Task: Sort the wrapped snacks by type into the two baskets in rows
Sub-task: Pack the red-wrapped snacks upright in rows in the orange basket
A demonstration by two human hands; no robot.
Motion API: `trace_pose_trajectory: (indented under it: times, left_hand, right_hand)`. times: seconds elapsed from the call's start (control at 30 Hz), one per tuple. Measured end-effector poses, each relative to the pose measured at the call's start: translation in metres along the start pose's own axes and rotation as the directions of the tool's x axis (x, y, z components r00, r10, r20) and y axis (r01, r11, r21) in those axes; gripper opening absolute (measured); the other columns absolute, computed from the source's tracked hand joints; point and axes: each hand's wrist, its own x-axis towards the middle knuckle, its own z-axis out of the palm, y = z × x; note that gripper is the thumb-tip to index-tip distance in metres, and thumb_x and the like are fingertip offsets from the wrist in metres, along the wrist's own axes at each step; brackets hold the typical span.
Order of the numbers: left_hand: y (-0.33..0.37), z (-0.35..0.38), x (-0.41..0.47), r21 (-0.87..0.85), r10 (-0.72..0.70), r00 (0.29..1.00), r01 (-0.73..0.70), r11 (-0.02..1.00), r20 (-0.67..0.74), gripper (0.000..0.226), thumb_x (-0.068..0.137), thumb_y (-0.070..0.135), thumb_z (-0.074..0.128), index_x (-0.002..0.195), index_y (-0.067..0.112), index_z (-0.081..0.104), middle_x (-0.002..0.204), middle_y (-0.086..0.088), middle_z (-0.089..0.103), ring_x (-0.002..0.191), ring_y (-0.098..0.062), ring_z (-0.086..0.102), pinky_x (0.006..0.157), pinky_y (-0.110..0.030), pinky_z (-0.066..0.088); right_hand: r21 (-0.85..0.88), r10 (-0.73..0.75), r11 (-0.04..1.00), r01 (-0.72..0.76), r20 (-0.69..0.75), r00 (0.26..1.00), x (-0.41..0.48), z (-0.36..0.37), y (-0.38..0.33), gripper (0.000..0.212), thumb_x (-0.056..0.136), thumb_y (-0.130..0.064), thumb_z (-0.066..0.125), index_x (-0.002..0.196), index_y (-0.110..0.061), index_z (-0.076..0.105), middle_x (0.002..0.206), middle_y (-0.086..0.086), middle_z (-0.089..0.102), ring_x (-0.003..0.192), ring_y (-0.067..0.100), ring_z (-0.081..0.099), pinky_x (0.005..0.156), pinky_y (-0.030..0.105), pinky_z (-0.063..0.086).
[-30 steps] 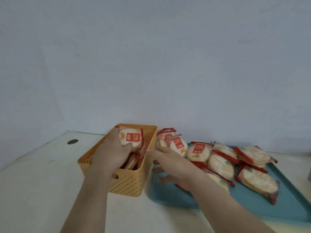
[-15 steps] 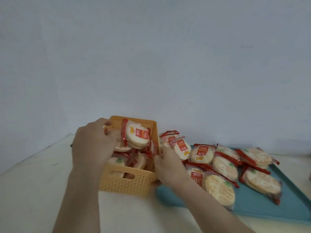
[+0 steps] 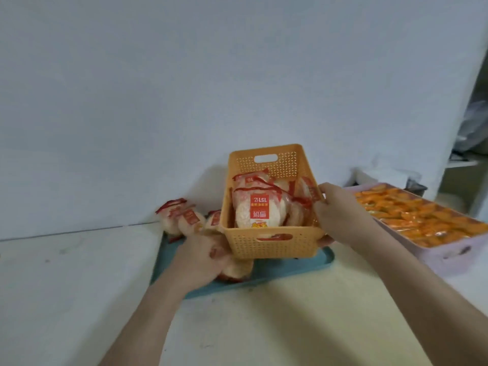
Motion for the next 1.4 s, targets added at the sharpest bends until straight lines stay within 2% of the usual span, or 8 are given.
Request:
trace_pose_trajectory:
  times: [0.1, 0.23, 0.47, 0.57, 0.67, 0.83, 1.07, 1.4]
  left_hand:
    - [-0.005, 0.037, 0.009, 0.312, -0.107, 0.977, 0.046, 0.949, 0.184, 0.069, 0.06, 0.081, 0.039, 0.125, 0.059, 0.047, 0.151, 0.021, 0.033, 0.139, -0.021, 0.028, 0.108, -0.049, 0.031]
    - [-0.024, 0.035, 0.002, 0.556, -0.147, 0.957, 0.267, 0.787, -0.251, 0.055, 0.088, 0.05, 0.055, 0.141, 0.042, 0.041, 0.157, 0.002, 0.03, 0.143, -0.026, 0.026, 0.108, -0.055, 0.029]
    - [0.073, -0.008, -0.028, -0.28, 0.02, 0.802, -0.232, 0.931, -0.597, 0.014, 0.093, 0.025, 0.06, 0.099, 0.036, 0.066, 0.114, 0.013, 0.065, 0.102, -0.002, 0.06, 0.082, -0.013, 0.046]
    - [0.109, -0.006, -0.051, 0.158, 0.252, 0.938, -0.219, 0.963, -0.239, 0.049, 0.082, 0.062, 0.054, 0.126, 0.041, 0.054, 0.133, 0.025, 0.049, 0.123, 0.003, 0.044, 0.1, -0.021, 0.039]
    - [0.111, 0.005, -0.056, 0.447, 0.037, 0.991, -0.092, 0.89, 0.132, 0.081, 0.074, 0.069, 0.063, 0.144, 0.044, 0.03, 0.145, 0.026, 0.035, 0.133, -0.002, 0.033, 0.111, -0.029, 0.03]
    - [0.109, 0.005, -0.053, 0.478, 0.019, 0.988, -0.09, 0.874, 0.151, 0.082, 0.069, 0.058, 0.076, 0.139, 0.044, 0.034, 0.14, 0.021, 0.042, 0.126, -0.006, 0.04, 0.106, -0.035, 0.04]
    - [0.114, 0.013, -0.05, 0.666, 0.121, 0.991, -0.131, 0.735, 0.061, 0.076, 0.071, 0.057, 0.074, 0.128, 0.033, 0.03, 0.119, 0.007, 0.045, 0.108, -0.017, 0.05, 0.083, -0.034, 0.047]
    - [0.099, 0.015, -0.056, 0.513, 0.077, 0.971, 0.051, 0.857, -0.225, 0.048, 0.079, 0.036, 0.073, 0.12, 0.028, 0.048, 0.114, 0.005, 0.049, 0.111, -0.019, 0.046, 0.09, -0.032, 0.041]
  right_hand:
    - [0.079, 0.031, 0.996, -0.029, -0.019, 0.999, -0.019, -0.024, 0.033, 0.028, 0.088, -0.005, 0.035, 0.099, -0.011, 0.06, 0.089, 0.015, 0.065, 0.061, 0.033, 0.068, 0.039, 0.042, 0.055]
    - [0.225, 0.04, 0.973, -0.048, 0.04, 0.998, -0.045, -0.028, 0.051, 0.042, 0.086, 0.0, 0.032, 0.109, -0.022, 0.06, 0.09, 0.007, 0.068, 0.066, 0.028, 0.069, 0.043, 0.044, 0.056]
    - [0.264, -0.105, 0.961, 0.079, 0.086, 0.991, -0.076, -0.03, 0.066, 0.027, 0.09, -0.001, 0.038, 0.108, -0.017, 0.051, 0.093, 0.008, 0.061, 0.058, 0.026, 0.068, 0.043, 0.045, 0.057]
    - [0.241, -0.182, 0.96, 0.139, 0.168, 0.969, -0.083, -0.022, 0.066, 0.03, 0.086, 0.0, 0.037, 0.107, -0.018, 0.05, 0.088, 0.007, 0.06, 0.059, 0.025, 0.066, 0.042, 0.043, 0.056]
    - [0.108, -0.222, 0.974, 0.2, 0.264, 0.938, -0.088, -0.017, 0.059, 0.022, 0.084, -0.014, 0.038, 0.104, -0.019, 0.046, 0.079, 0.004, 0.061, 0.065, 0.027, 0.064, 0.058, 0.047, 0.056]
    - [-0.418, -0.355, 0.801, 0.429, 0.247, 0.902, -0.087, -0.03, 0.036, 0.065, 0.093, -0.032, 0.045, 0.149, -0.017, 0.015, 0.155, 0.006, 0.022, 0.139, 0.025, 0.026, 0.109, 0.037, 0.033]
    - [-0.291, -0.367, 0.714, 0.637, 0.62, 0.694, -0.055, 0.0, 0.006, 0.044, 0.083, -0.026, 0.062, 0.124, -0.022, 0.046, 0.109, -0.003, 0.062, 0.099, 0.022, 0.061, 0.081, 0.035, 0.053]
    - [-0.108, -0.469, 0.872, 0.477, 0.092, 0.878, -0.046, 0.019, 0.016, 0.012, 0.084, -0.023, 0.06, 0.094, -0.017, 0.058, 0.087, -0.003, 0.061, 0.084, 0.019, 0.055, 0.065, 0.03, 0.036]
